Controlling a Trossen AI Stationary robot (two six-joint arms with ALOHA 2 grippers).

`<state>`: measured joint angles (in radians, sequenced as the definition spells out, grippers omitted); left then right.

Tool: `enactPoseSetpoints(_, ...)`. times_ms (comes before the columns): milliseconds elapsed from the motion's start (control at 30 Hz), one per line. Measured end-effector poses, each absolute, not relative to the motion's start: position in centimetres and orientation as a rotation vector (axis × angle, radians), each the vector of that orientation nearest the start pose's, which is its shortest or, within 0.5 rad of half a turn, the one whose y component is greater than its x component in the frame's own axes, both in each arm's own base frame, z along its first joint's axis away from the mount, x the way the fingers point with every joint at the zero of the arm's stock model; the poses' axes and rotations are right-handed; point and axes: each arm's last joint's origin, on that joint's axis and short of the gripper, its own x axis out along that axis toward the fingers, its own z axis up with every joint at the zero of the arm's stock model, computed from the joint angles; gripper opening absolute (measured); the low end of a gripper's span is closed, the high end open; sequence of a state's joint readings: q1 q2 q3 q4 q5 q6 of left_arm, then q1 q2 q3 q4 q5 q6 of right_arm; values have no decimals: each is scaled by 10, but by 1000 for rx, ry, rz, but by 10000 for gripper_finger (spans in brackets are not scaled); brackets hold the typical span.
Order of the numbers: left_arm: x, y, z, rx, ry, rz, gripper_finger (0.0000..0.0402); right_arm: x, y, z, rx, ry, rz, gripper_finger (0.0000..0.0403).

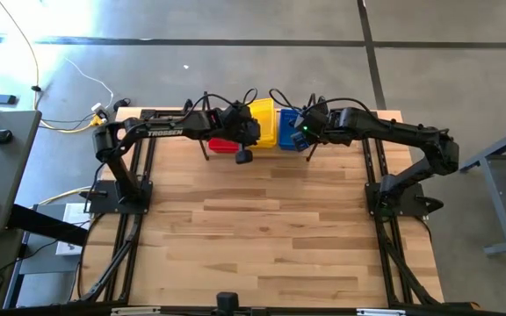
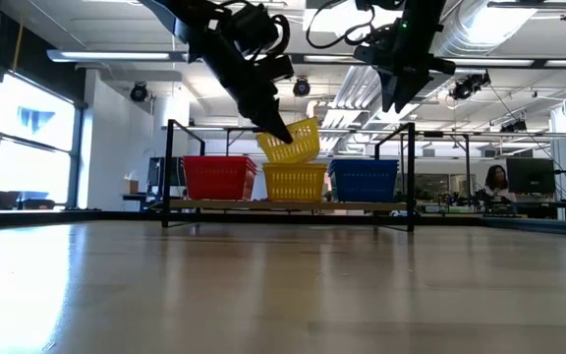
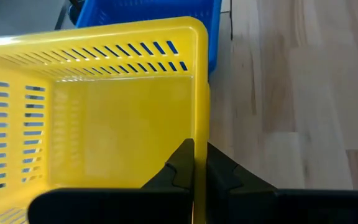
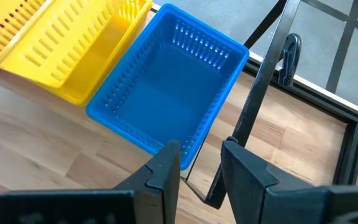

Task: Stack baskets on shelf by color
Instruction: Stack the yellow bin on top of the yellow bin

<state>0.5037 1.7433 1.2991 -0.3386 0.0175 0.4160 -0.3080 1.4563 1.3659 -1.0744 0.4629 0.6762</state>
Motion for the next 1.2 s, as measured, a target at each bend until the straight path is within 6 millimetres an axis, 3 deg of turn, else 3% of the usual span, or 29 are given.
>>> enactPoseSetpoints(533, 335, 186, 240, 235, 874, 335, 9, 259, -96, 317, 473, 909, -1045, 103)
enactPoseSetpoints(1200, 338, 188, 247, 151, 783, 398, 126, 259, -96, 317, 474, 912, -1044, 103)
